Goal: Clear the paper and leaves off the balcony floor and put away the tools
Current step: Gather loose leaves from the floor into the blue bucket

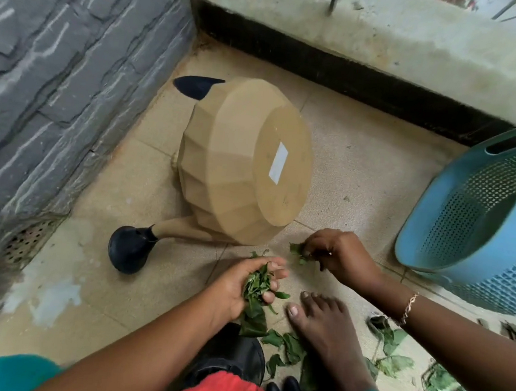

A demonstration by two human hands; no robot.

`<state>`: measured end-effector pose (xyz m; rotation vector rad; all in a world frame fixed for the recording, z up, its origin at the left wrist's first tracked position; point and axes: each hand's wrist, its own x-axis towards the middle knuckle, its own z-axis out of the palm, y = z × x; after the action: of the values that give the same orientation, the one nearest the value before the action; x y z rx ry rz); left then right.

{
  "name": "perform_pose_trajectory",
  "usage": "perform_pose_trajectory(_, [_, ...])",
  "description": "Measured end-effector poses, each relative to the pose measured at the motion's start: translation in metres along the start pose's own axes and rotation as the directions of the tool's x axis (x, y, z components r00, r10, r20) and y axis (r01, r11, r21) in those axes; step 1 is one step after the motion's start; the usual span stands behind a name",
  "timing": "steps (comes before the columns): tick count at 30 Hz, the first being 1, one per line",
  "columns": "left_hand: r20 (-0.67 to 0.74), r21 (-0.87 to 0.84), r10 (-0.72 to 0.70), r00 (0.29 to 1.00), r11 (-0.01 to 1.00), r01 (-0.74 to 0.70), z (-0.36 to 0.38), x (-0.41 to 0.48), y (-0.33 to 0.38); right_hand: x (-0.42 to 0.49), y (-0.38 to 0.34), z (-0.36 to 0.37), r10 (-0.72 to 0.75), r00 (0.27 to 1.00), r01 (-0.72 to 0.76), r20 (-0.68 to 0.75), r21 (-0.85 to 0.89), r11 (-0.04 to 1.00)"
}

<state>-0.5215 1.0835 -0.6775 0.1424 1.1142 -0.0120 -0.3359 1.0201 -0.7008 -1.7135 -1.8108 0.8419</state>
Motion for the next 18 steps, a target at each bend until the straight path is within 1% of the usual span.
perform_pose_trajectory(2, [0.111, -0.06, -0.008, 0.994, 0.998, 0.015, 0.009, 0.006, 0.0, -0.004, -0.015, -0.004, 0.136, 0.991, -0.13, -0.017, 0.184, 0.974])
perform_pose_trajectory(3, [0.196, -0.074, -0.006, 0.981, 0.997, 0.021, 0.014, 0.009, 0.002, -0.006, -0.022, -0.004, 0.161, 0.987, -0.154, -0.017, 0.225, 0.962])
perform_pose_trajectory(5, [0.356, -0.051, -0.003, 0.935, 0.998, 0.023, 0.021, 0.011, 0.004, -0.009, -0.03, 0.001, 0.187, 0.981, -0.169, -0.046, 0.259, 0.951])
perform_pose_trajectory(7, [0.42, -0.022, -0.009, 0.907, 1.0, 0.02, 0.027, 0.012, 0.004, -0.011, -0.032, 0.002, 0.236, 0.97, -0.213, -0.054, 0.274, 0.938])
perform_pose_trajectory(10, [0.43, -0.003, -0.036, 0.902, 0.999, 0.041, 0.032, 0.014, 0.002, -0.015, -0.028, 0.001, 0.234, 0.968, -0.22, -0.093, 0.139, 0.966])
perform_pose_trajectory(11, [0.414, 0.022, -0.052, 0.909, 0.999, 0.047, 0.034, 0.014, 0.001, -0.015, -0.028, 0.0, 0.228, 0.969, -0.215, -0.09, 0.133, 0.967])
perform_pose_trajectory(13, [0.36, 0.04, -0.06, 0.931, 0.998, 0.048, 0.036, 0.015, 0.001, -0.014, -0.029, -0.003, 0.228, 0.973, -0.22, -0.034, 0.161, 0.962])
perform_pose_trajectory(14, [0.326, 0.046, -0.05, 0.944, 0.998, 0.037, 0.037, 0.016, 0.0, -0.013, -0.029, -0.004, 0.22, 0.975, -0.218, 0.002, 0.147, 0.965])
perform_pose_trajectory(18, [0.251, 0.079, -0.055, 0.966, 0.996, 0.036, 0.04, 0.02, -0.001, -0.007, -0.03, -0.008, 0.085, 0.996, -0.082, 0.037, -0.081, 0.993])
